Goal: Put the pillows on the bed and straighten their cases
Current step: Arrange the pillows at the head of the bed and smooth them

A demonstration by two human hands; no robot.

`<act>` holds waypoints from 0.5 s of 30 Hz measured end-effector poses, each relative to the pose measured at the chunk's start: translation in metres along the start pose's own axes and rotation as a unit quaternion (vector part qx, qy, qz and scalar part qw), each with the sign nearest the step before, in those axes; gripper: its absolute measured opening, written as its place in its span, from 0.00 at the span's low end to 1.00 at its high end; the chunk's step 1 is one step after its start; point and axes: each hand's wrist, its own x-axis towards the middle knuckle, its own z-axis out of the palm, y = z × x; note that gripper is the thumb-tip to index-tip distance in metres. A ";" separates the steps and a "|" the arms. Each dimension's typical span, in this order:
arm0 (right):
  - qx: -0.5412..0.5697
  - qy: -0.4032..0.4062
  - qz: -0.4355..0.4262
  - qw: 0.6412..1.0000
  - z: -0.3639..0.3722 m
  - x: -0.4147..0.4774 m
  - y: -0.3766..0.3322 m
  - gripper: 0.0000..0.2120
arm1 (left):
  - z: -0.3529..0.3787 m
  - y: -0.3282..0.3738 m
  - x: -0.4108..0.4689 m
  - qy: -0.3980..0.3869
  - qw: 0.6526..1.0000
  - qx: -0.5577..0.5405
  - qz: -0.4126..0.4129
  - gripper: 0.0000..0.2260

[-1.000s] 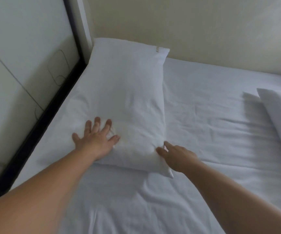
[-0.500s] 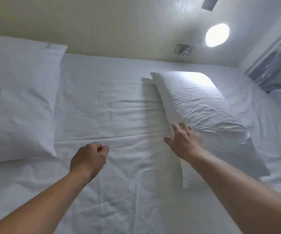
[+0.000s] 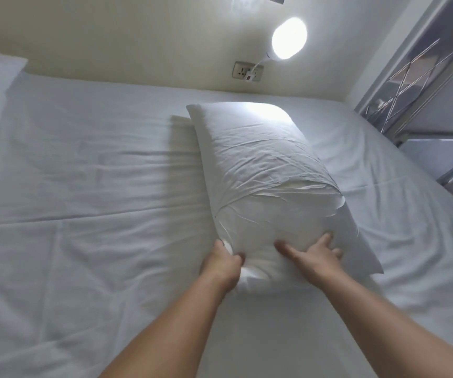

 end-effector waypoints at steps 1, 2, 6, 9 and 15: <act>-0.008 0.010 -0.001 1.000 0.000 -0.003 -0.004 0.64 | -0.006 0.001 -0.002 0.012 1.000 -0.019 0.022 0.14; -0.015 0.023 -0.003 1.000 -0.003 -0.006 -0.009 0.62 | -0.015 0.005 -0.007 0.014 0.998 -0.051 0.038 0.11; -0.052 0.039 -0.064 0.996 -0.026 -0.034 -0.031 0.49 | -0.090 0.021 -0.040 -0.020 0.991 -0.126 0.047 0.09; -0.036 0.004 -0.078 0.996 -0.044 -0.067 -0.044 0.43 | -0.169 -0.002 -0.089 -0.057 0.986 -0.149 0.045 0.07; 0.071 -0.096 -0.012 0.993 -0.031 -0.158 -0.048 0.44 | -0.341 -0.170 -0.234 -0.235 0.965 -0.065 -0.098 0.20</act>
